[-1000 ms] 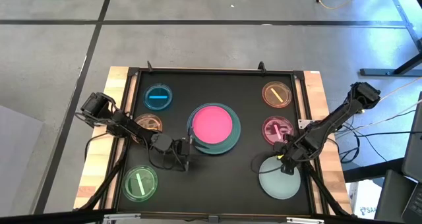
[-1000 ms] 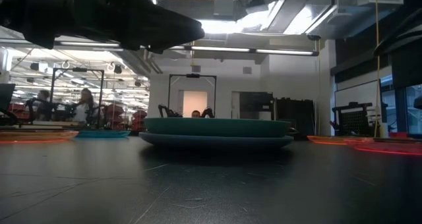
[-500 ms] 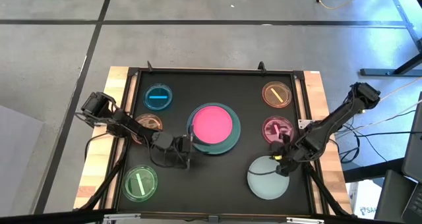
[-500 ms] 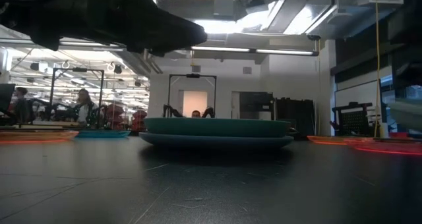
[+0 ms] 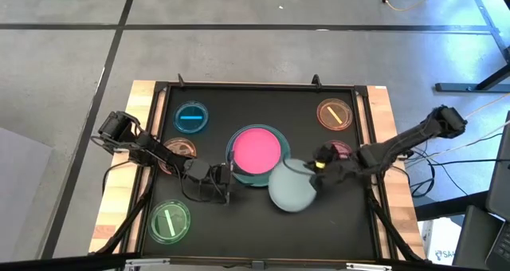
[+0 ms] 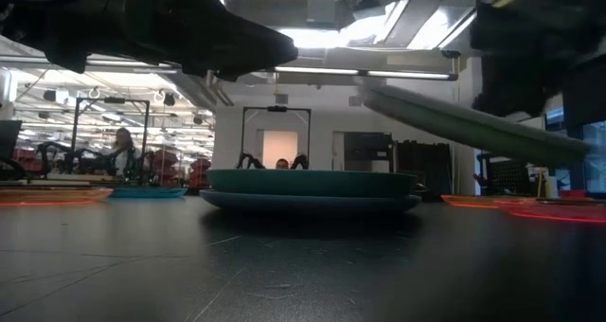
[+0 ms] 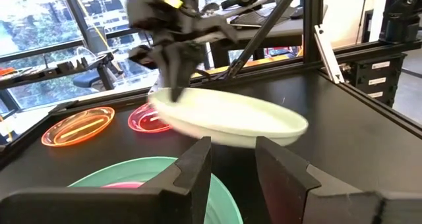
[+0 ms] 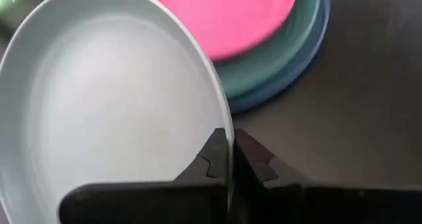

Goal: Stack plastic plates
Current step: Stack the gray plate on top of stacked plates

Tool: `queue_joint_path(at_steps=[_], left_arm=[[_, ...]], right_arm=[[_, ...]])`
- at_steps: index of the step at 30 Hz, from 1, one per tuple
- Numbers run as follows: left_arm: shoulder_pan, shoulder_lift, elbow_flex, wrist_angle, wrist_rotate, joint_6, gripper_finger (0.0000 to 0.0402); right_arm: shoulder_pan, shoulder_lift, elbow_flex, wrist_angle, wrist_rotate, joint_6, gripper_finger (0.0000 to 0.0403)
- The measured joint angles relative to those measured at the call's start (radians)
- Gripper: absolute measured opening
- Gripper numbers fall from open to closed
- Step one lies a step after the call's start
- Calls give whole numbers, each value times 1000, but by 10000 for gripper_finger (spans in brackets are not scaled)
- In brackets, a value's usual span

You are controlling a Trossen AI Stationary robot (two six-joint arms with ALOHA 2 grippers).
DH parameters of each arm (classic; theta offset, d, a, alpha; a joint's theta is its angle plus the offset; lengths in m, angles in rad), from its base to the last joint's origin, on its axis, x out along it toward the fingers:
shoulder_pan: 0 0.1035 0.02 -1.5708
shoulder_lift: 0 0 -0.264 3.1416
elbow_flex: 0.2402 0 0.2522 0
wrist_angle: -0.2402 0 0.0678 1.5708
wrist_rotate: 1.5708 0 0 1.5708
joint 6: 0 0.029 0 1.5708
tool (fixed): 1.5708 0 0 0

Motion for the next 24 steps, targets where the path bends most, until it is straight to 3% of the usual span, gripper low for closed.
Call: queue_joint_path(at_steps=[10,17,24], left_arm=[[-12,0,1,0,1,0,113],[-37,0,11,-6,2,-5,113],[-59,0,11,-35,2,-43,113]], right_arm=[[-234,123,2,359,101,-254,1],[-365,310,2,710,-11,-375,1],[-446,465,1,855,-66,-349,1]])
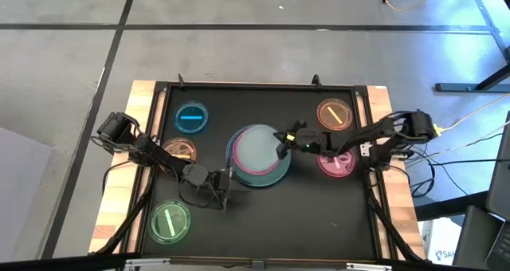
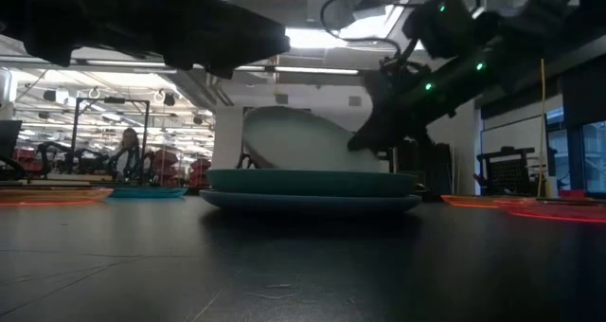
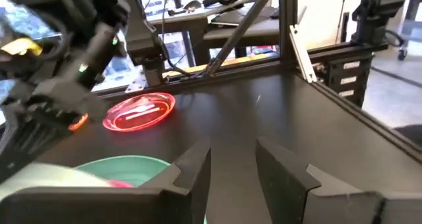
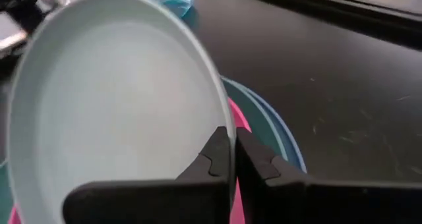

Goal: Stack plastic plates
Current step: Stack the gray plate on top of stacked plates, then stack the transparent green plate on top of the grey plate

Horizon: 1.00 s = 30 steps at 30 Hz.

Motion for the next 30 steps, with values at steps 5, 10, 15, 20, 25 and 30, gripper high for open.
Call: queue_joint_path(at_steps=[5,10,15,20,25,30], left_arm=[[-19,0,0,-34,-1,-21,113],[-31,0,0,-32,-1,-43,113],[-26,0,0,-63,-85,-64,119],[-27,-4,35,-227,-139,-161,160],[-69,-18,161,-659,-141,-392,204],[-127,-22,384,-1220,-132,-658,211]], right_arm=[[-24,46,0,46,-44,32,15],[-24,50,0,44,-44,6,72],[-22,49,0,47,-45,-79,137],[-21,-10,0,71,-73,-199,171],[-21,-132,0,165,-207,-350,173],[-21,-218,1,229,-268,-462,172]])
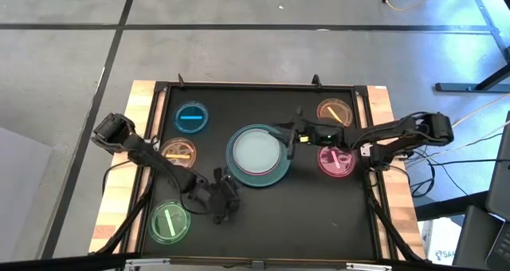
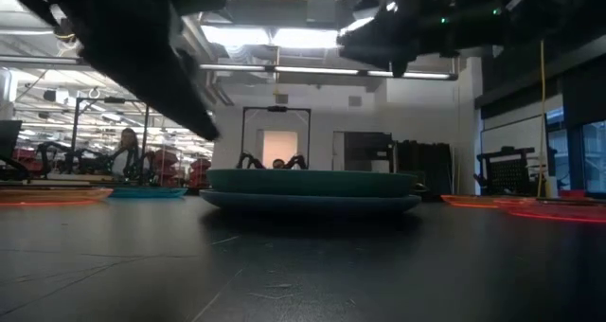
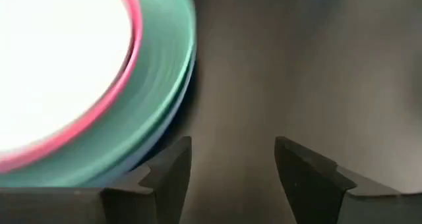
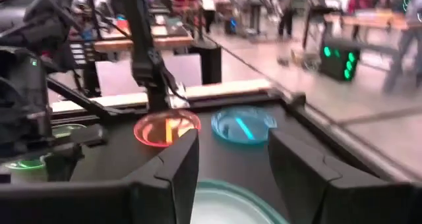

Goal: Stack plastic plates
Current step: Stack the transparent green plate on top of the grey plate

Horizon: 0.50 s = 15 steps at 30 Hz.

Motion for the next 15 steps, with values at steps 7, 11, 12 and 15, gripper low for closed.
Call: queue_joint_path(at_steps=[7,11,12,15], left_arm=[[-73,0,192,-454,78,-487,207],[-154,0,192,-478,192,-829,206],[-173,0,192,-479,217,-890,206],[-208,0,192,-498,252,-1025,206]], right_arm=[[0,-9,0,145,-101,-60,172],[0,-6,0,146,-144,-89,172],[0,-6,0,151,-143,-109,172],[-1,-7,0,204,-142,-162,172]])
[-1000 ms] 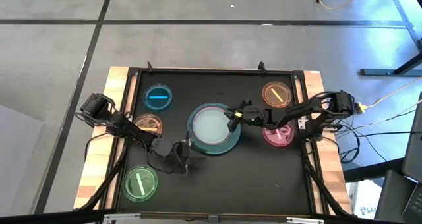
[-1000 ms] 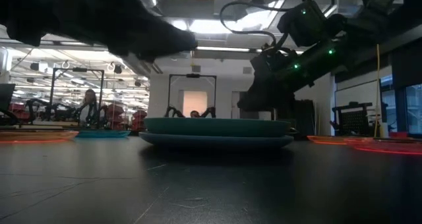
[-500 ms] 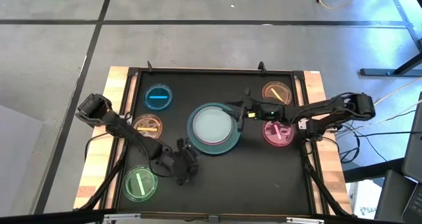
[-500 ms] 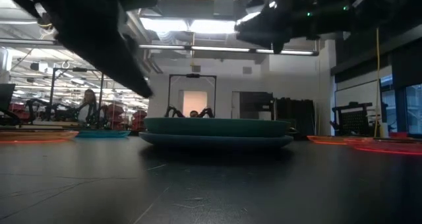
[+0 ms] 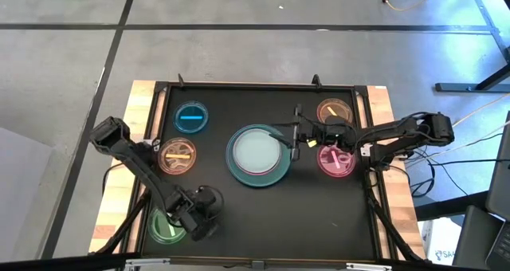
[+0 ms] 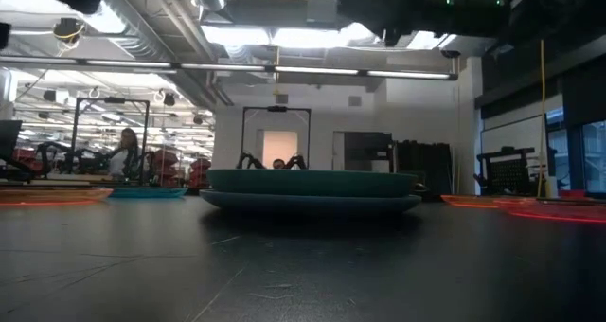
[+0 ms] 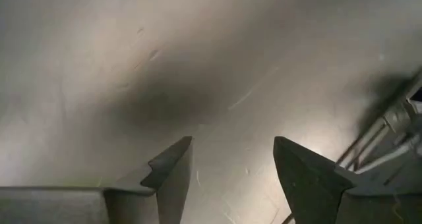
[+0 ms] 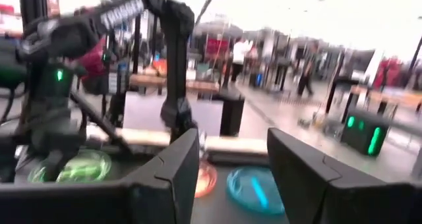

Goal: Stack plastic plates
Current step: Stack the transparent green plate on top of the grey plate

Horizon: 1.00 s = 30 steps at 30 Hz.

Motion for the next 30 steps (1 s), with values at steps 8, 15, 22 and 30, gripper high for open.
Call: queue_joint_path(at_steps=[8,15,22,30], left_arm=[[-25,0,-1,-16,61,-59,206],[-72,0,-1,-60,-49,-2,206],[-113,7,-2,-8,-73,24,206],[-153,40,-2,-46,84,-156,206]], right_arm=[[0,1,39,79,-27,-97,172],[0,48,91,78,-82,-135,172],[0,74,110,80,-106,-161,172],[0,74,110,64,-106,-162,172]])
